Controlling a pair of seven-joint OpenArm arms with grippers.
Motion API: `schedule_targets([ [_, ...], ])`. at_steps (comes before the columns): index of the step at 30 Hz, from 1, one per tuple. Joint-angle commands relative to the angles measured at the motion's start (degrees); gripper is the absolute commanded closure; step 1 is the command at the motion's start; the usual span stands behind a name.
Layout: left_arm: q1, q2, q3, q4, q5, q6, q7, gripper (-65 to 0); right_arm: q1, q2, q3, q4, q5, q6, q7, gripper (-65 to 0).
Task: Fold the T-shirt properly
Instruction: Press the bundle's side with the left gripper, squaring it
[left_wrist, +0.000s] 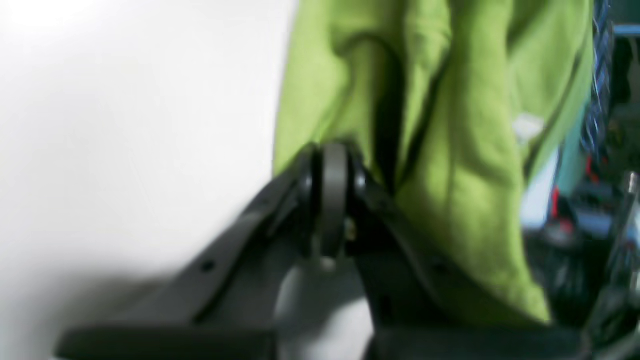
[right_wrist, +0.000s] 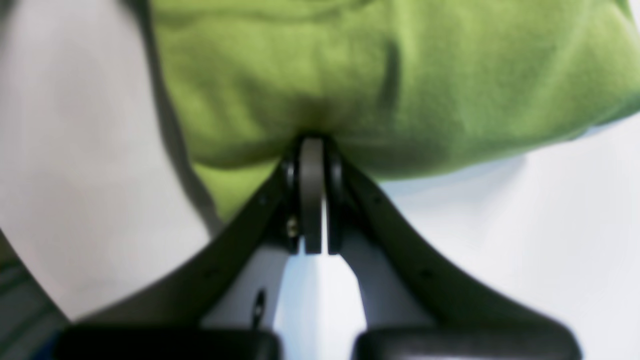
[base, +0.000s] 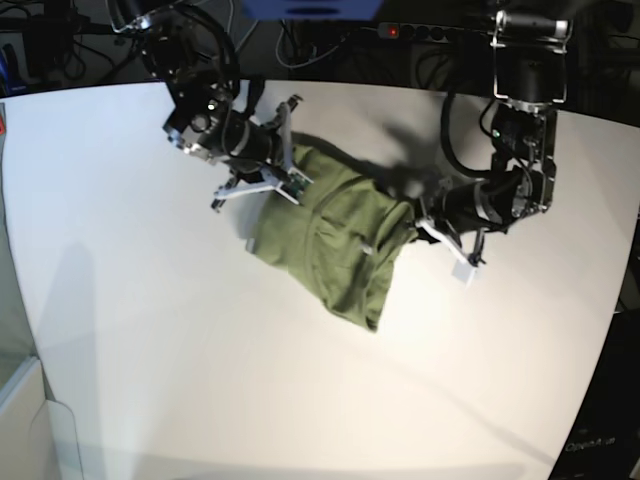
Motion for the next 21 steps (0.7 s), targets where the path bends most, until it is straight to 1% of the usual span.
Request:
schedule_targets([
  [1, -1.6, -0.3, -0.1, -0.4, 1.4, 0.8, -0.7, -2.6, 0.0, -0.4, -0.1, 1.0, 0.5, 0.1, 0.9, 0.0],
  [6, -5.3, 1.5, -0.5, -3.5, 1.5, 0.6, -1.3, -2.6, -2.2, -2.8, -0.1, 1.1, 0.5, 0.1, 0.9, 0.0],
  [8, -6.4, 3.2, -0.5, -3.5, 1.4, 0.6, -2.6, -2.6, -2.7, -3.6, -1.2, 1.1, 0.5, 0.1, 0.9, 0.0],
  [14, -8.0, 7.7, 0.0, -3.8, 1.8, 0.6, -6.1, -2.6, -2.7, -4.3, -5.6, 1.1, 0.5, 0.0, 0.9, 0.0],
  [17, -8.2, 9.5, 0.0, -3.6, 1.8, 0.5, -6.8, -2.6, -2.9, -5.1, -6.1, 1.1, 0.5, 0.0, 0.9, 0.0],
  [21, -9.0, 10.2, -0.4, -3.1, 1.3, 0.7, -7.0, -2.6, -3.6, -4.9, -6.1, 1.1, 0.5, 0.0, 0.9, 0.0],
])
